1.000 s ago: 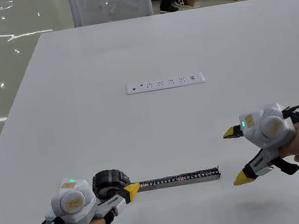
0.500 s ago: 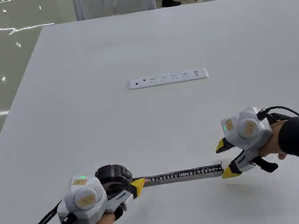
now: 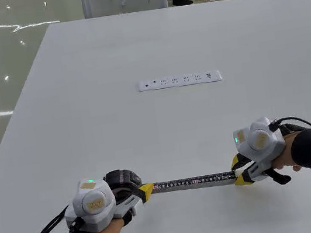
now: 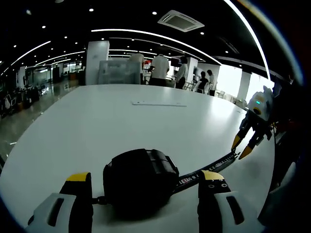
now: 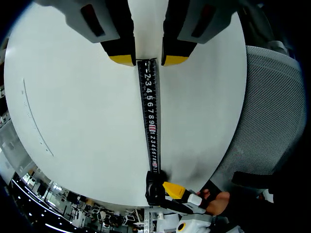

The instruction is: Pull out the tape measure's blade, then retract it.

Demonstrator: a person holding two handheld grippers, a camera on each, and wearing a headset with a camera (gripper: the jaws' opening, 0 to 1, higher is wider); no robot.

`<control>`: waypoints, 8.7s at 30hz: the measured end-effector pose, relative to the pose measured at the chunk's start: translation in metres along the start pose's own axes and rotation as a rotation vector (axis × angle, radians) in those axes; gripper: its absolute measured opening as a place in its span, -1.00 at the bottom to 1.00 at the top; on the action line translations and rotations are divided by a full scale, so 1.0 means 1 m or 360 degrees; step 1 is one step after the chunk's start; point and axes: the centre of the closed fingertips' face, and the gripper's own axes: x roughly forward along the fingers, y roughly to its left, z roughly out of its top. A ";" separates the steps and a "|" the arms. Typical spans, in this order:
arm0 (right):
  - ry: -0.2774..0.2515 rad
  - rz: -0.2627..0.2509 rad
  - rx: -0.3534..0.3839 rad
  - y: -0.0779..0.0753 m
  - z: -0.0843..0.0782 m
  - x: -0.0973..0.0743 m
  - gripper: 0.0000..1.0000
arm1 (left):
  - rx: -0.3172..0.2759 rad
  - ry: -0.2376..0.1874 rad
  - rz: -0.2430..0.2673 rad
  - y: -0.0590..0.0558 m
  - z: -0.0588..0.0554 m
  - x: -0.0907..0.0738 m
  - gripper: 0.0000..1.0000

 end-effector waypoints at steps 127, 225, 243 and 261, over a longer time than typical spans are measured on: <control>0.0058 -0.0079 0.0074 0.000 0.078 0.044 -0.79 | -0.0155 0.0268 0.0018 0.008 -0.004 0.009 0.14; -0.0237 0.0005 0.0056 0.008 0.203 0.103 -0.78 | -0.0218 0.0290 -0.0036 0.009 -0.003 0.008 0.15; -0.0206 0.0023 0.0039 0.010 0.200 0.102 -0.77 | -0.0216 0.0295 -0.0043 0.008 -0.003 0.007 0.15; -0.0204 0.0013 0.0017 0.009 0.200 0.101 -0.74 | -0.0211 0.0301 -0.0049 0.009 -0.003 0.008 0.19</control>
